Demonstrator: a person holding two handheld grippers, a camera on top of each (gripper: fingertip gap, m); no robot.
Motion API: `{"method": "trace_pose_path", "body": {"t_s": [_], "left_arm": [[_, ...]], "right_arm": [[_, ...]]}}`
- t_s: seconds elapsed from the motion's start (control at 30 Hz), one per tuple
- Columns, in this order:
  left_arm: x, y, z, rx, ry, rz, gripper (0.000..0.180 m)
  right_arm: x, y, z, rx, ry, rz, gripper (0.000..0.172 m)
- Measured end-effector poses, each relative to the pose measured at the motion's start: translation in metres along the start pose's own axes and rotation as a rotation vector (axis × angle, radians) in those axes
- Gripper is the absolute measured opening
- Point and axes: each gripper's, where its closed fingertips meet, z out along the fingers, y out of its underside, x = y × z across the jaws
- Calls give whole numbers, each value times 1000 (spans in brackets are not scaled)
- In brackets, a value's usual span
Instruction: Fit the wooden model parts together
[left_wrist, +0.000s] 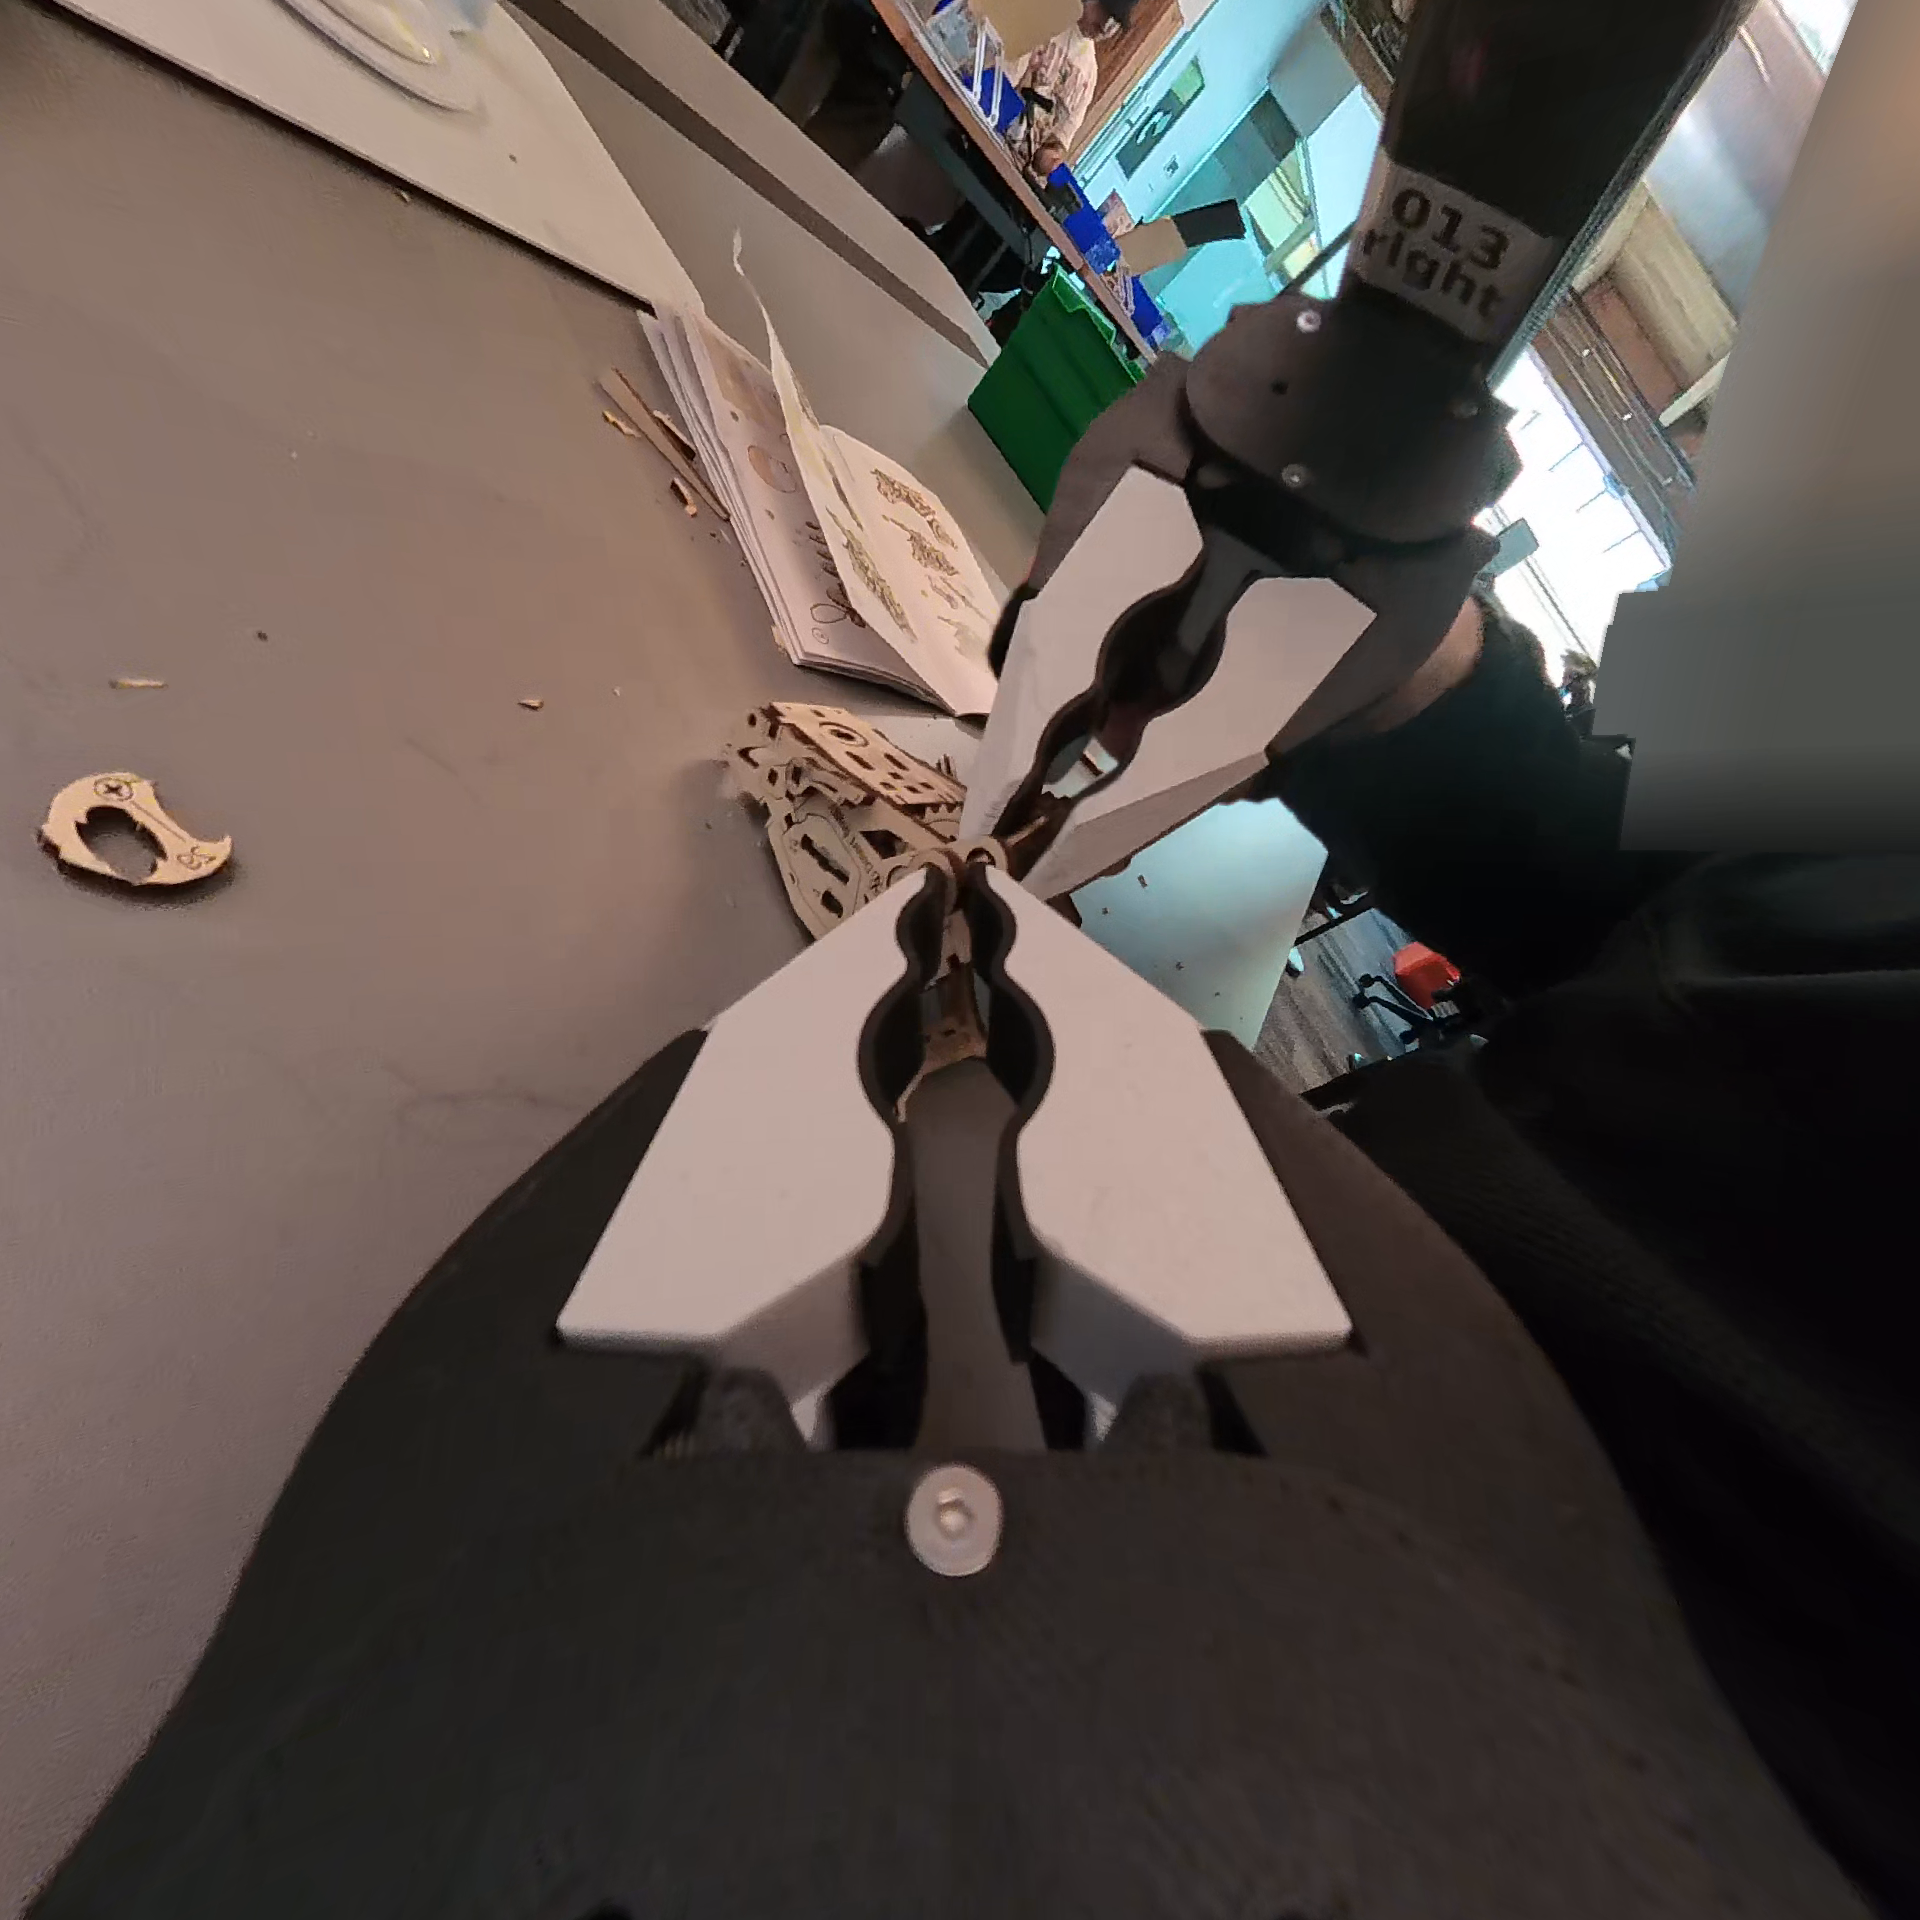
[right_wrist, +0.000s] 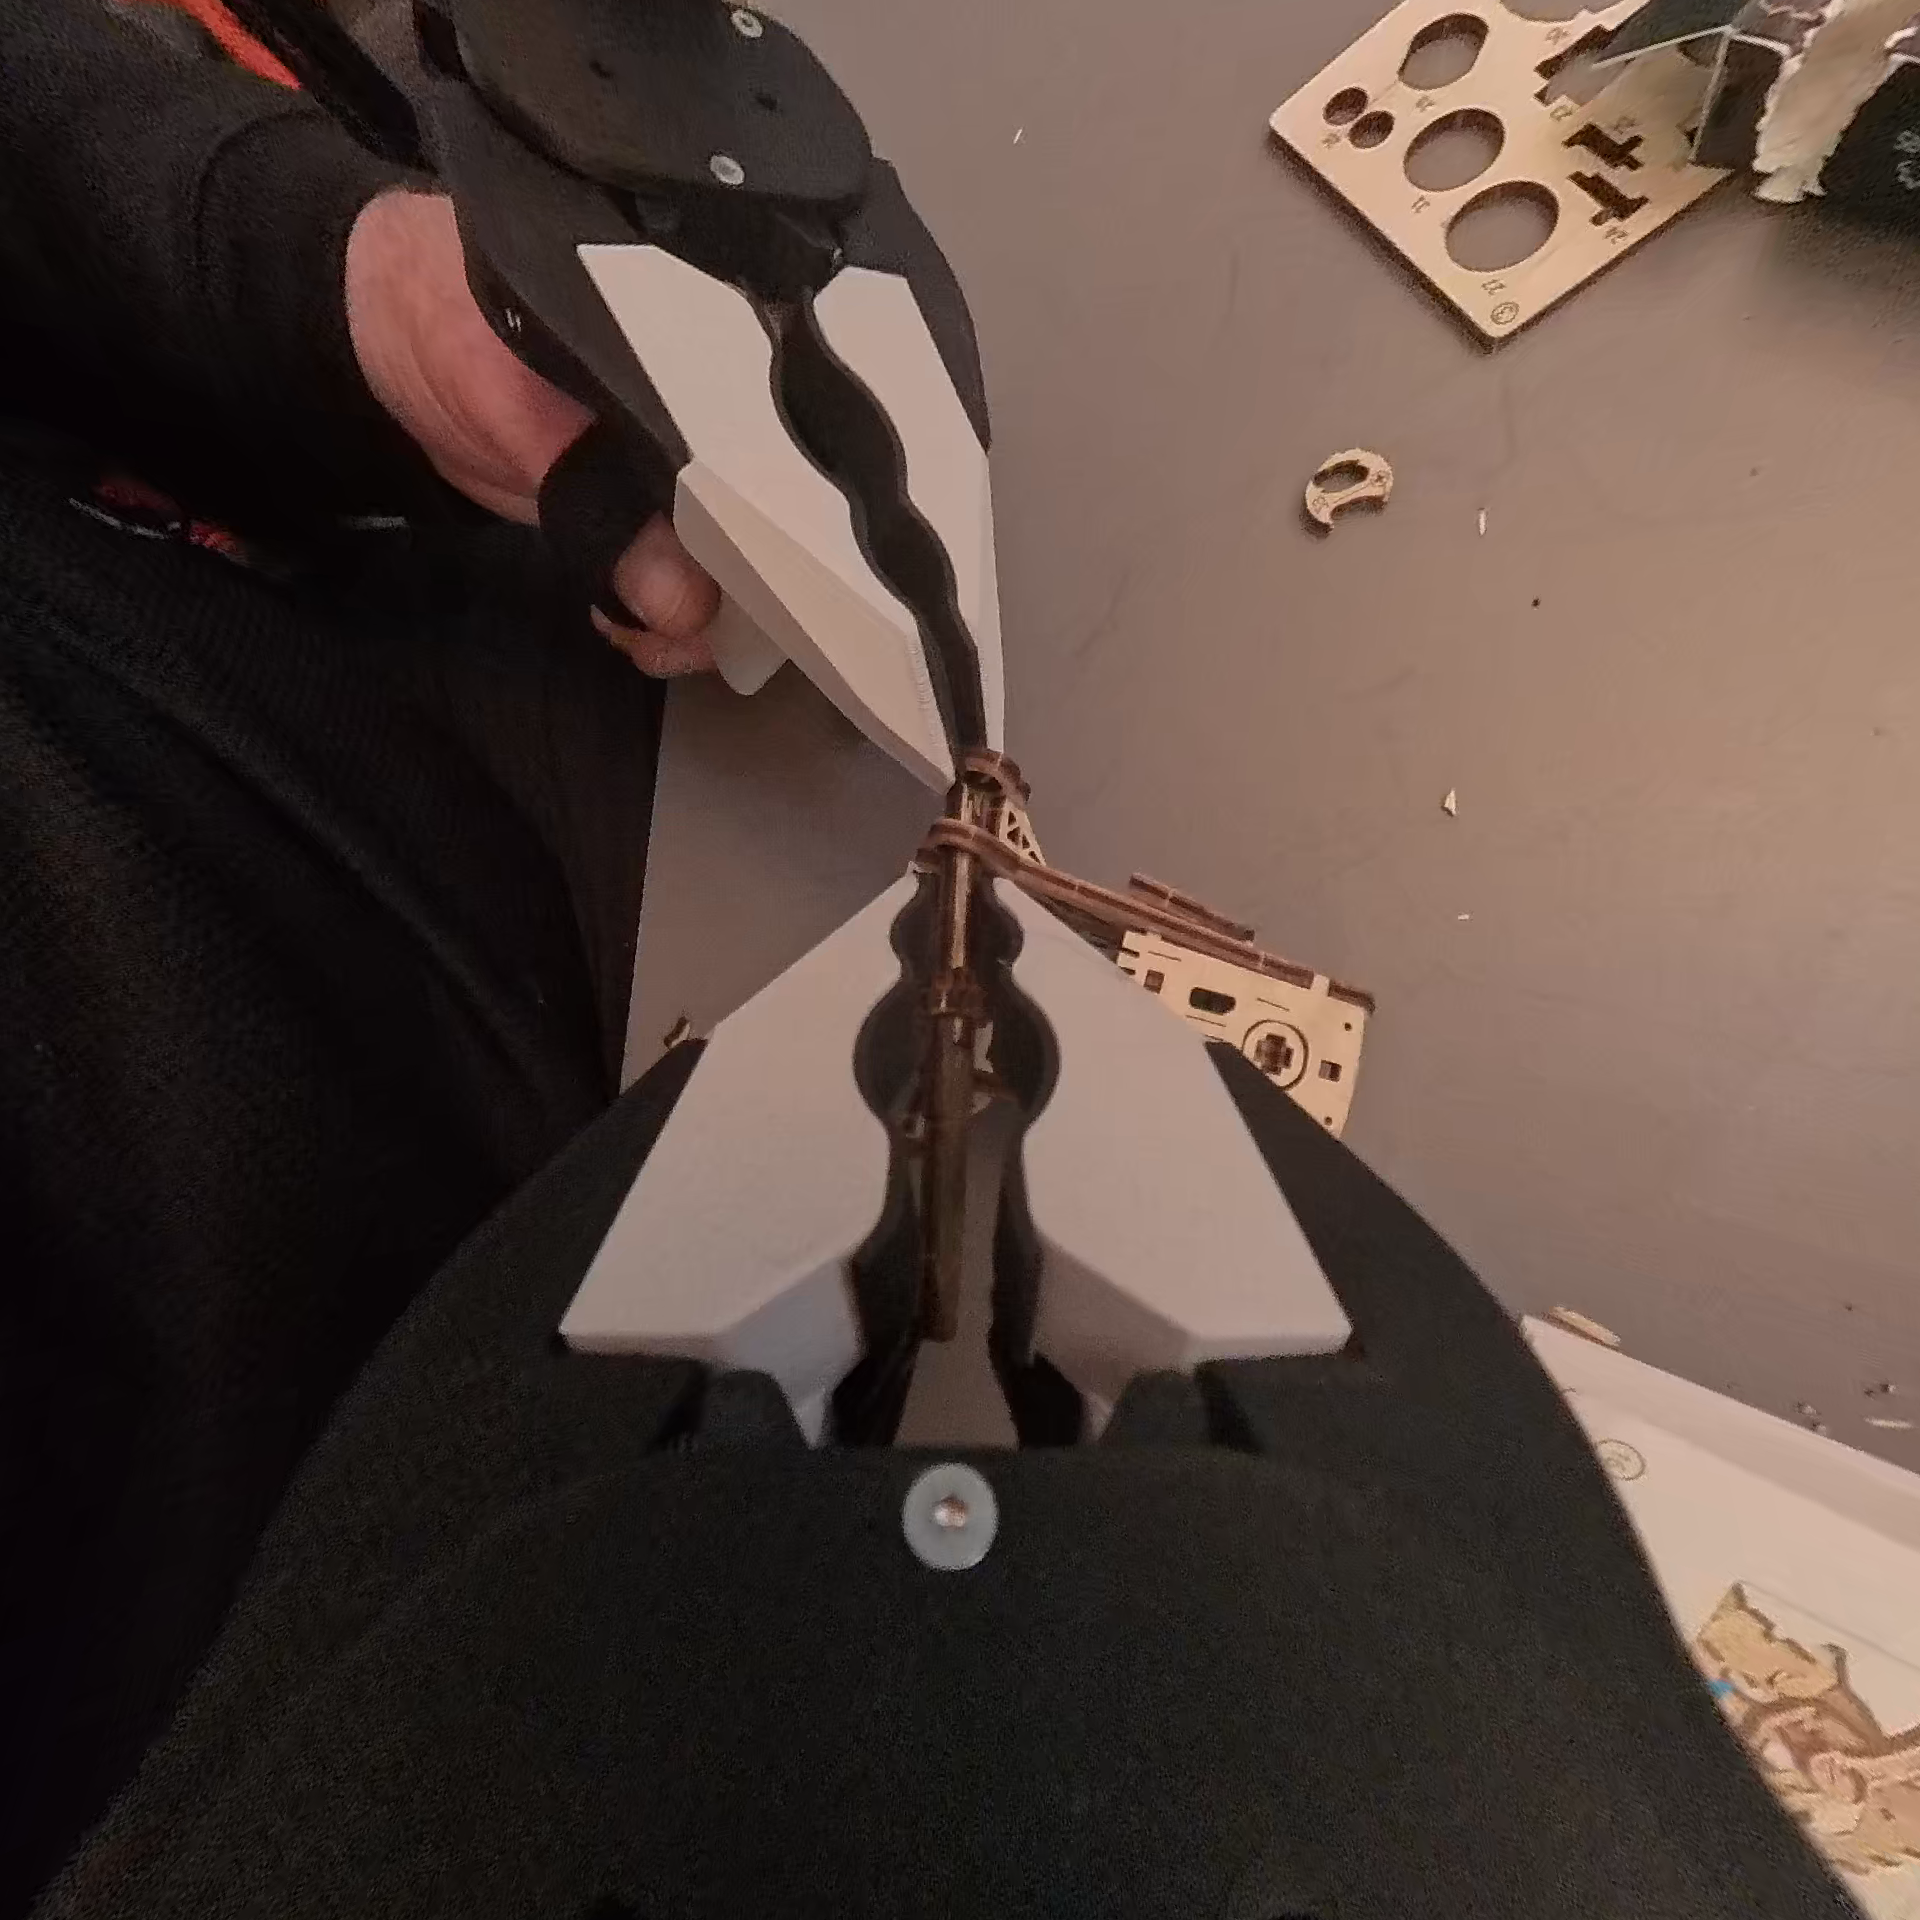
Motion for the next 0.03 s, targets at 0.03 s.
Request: {"method": "trace_pose_path", "body": {"t_s": [0.03], "left_arm": [[0, -1, 0, 6, -1, -2, 2]], "right_arm": [[0, 0, 0, 6, 16, 3, 2]]}}
